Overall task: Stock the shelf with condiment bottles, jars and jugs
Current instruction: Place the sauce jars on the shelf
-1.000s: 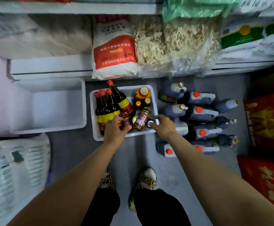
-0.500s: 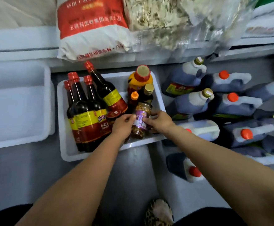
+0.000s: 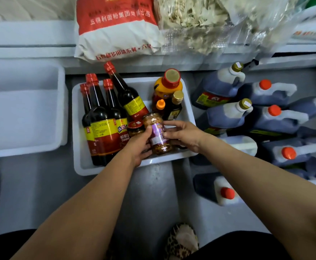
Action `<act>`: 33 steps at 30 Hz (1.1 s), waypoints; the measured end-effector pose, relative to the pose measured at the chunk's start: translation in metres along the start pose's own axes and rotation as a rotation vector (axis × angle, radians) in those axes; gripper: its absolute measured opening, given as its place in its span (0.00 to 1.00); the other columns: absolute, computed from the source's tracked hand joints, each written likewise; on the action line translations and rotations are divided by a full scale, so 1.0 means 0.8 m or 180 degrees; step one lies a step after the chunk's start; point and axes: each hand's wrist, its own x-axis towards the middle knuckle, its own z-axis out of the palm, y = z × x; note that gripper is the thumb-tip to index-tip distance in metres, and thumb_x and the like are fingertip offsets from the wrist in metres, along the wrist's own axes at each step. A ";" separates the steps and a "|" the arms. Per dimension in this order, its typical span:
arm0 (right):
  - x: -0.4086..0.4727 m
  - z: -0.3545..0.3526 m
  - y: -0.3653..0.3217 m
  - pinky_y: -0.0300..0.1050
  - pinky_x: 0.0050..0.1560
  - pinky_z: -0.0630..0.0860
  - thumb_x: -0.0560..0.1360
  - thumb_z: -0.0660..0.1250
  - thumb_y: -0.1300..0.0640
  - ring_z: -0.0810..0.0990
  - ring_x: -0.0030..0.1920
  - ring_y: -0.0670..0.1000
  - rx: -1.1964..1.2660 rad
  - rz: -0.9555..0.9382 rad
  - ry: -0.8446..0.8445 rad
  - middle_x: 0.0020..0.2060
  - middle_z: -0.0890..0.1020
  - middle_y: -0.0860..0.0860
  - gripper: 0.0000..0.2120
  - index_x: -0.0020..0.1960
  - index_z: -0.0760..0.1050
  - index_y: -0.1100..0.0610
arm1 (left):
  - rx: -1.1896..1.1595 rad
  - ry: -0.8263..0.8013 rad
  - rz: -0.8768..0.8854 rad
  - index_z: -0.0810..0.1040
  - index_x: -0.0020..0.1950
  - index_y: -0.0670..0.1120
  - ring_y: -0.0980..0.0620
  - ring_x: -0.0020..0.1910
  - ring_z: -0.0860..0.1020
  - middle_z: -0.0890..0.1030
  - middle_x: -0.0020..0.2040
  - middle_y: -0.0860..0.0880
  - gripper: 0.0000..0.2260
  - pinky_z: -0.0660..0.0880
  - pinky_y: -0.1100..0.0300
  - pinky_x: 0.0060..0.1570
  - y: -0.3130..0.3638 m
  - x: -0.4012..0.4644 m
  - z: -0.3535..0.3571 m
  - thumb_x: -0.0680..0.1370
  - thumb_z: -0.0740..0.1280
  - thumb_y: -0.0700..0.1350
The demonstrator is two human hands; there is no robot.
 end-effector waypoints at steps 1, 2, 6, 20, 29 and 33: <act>0.000 0.004 -0.001 0.53 0.60 0.79 0.72 0.73 0.69 0.83 0.55 0.56 -0.0065 -0.0031 0.0044 0.53 0.83 0.57 0.26 0.68 0.74 0.58 | 0.0017 -0.0026 0.0037 0.79 0.56 0.52 0.54 0.51 0.82 0.85 0.53 0.51 0.16 0.79 0.58 0.43 -0.002 0.000 -0.002 0.75 0.69 0.60; 0.000 0.006 -0.001 0.53 0.61 0.78 0.72 0.73 0.69 0.83 0.54 0.55 -0.0074 -0.0051 0.0082 0.51 0.83 0.55 0.26 0.68 0.74 0.58 | 0.0021 -0.0033 0.0066 0.80 0.56 0.52 0.54 0.50 0.83 0.85 0.53 0.51 0.17 0.79 0.57 0.44 -0.002 -0.001 -0.004 0.74 0.70 0.61; 0.002 0.008 -0.005 0.50 0.58 0.80 0.71 0.75 0.65 0.84 0.54 0.54 0.0350 0.0026 -0.0205 0.51 0.85 0.55 0.23 0.64 0.77 0.57 | -0.0107 -0.0163 0.0137 0.80 0.57 0.50 0.53 0.46 0.85 0.86 0.47 0.51 0.25 0.80 0.57 0.42 0.003 -0.005 -0.014 0.67 0.72 0.64; 0.003 0.003 -0.033 0.62 0.50 0.81 0.67 0.77 0.59 0.83 0.56 0.60 0.0515 0.0223 -0.0646 0.57 0.83 0.59 0.28 0.65 0.75 0.55 | -0.0305 0.0553 0.0852 0.78 0.56 0.48 0.51 0.53 0.82 0.84 0.54 0.48 0.12 0.81 0.52 0.51 0.013 -0.008 -0.029 0.78 0.68 0.54; -0.001 -0.016 -0.031 0.61 0.54 0.80 0.69 0.75 0.57 0.82 0.59 0.59 0.0609 0.0109 -0.0515 0.60 0.82 0.58 0.30 0.69 0.72 0.54 | 0.0009 0.1203 0.1339 0.64 0.76 0.54 0.47 0.63 0.77 0.72 0.70 0.49 0.24 0.77 0.50 0.57 -0.009 -0.002 -0.027 0.81 0.65 0.51; 0.000 -0.016 -0.029 0.60 0.54 0.81 0.69 0.75 0.57 0.82 0.59 0.58 0.0547 0.0166 -0.0523 0.60 0.82 0.58 0.30 0.70 0.72 0.54 | 0.0425 0.0971 0.1200 0.63 0.76 0.56 0.45 0.67 0.73 0.71 0.72 0.47 0.24 0.73 0.41 0.64 -0.008 0.001 -0.027 0.81 0.64 0.52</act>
